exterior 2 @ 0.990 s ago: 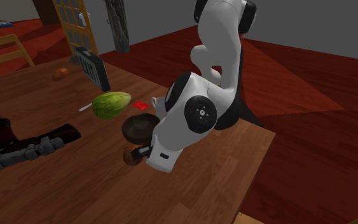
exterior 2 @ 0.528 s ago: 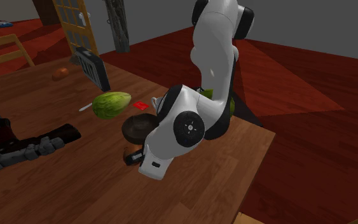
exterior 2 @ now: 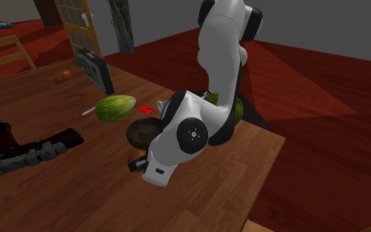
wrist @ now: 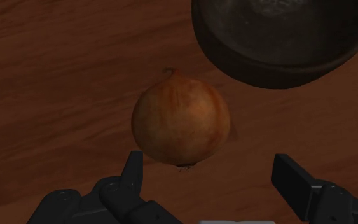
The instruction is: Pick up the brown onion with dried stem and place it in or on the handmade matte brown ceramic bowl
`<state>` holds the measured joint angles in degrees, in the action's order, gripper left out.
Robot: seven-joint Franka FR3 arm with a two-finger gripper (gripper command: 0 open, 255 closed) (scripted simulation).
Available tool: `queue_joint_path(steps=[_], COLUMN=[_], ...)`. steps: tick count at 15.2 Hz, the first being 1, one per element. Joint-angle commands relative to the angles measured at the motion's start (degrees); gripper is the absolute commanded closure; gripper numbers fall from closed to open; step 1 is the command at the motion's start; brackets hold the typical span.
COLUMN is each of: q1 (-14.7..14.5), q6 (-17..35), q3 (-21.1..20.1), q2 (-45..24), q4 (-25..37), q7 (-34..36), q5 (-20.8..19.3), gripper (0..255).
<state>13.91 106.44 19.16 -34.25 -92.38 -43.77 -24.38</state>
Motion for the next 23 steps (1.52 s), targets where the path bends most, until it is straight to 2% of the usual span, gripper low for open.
queue_joint_path(steps=[1,2,11,12,13,14,15,16,17,18,19,20,21,23], q1=[0.00,0.00,-0.30,-0.30,8.74,2.75,2.27,6.19,10.96,16.28,21.94,27.92,31.43,31.40], q6=[0.00,0.00,0.00,0.00,19.34,4.23,4.31,10.94,16.43,20.27,21.94,21.09,19.53,20.74], q3=[0.00,0.00,-0.17,-0.17,-4.29,-2.38,-1.82,-3.05,-4.81,-6.99,-9.48,-12.28,-13.98,-14.23], q2=[0.00,0.00,0.35,0.35,13.03,5.71,5.65,10.14,13.37,15.25,15.80,15.01,13.99,13.18], q4=[0.00,0.00,0.27,0.27,-14.94,-5.26,-5.27,-9.79,-12.96,-14.69,-14.83,-13.28,-11.66,-12.06], q7=[0.00,0.00,0.15,0.15,-20.68,-2.72,-2.89,-10.79,-20.36,-31.63,-44.12,-56.80,-63.61,-63.75], q5=[0.00,0.00,-0.01,-0.02,8.16,2.09,2.36,5.94,11.25,18.48,27.18,36.27,41.11,41.34], gripper=[0,255,255,0,0,0,0,0,0,0,0,0,0,0])
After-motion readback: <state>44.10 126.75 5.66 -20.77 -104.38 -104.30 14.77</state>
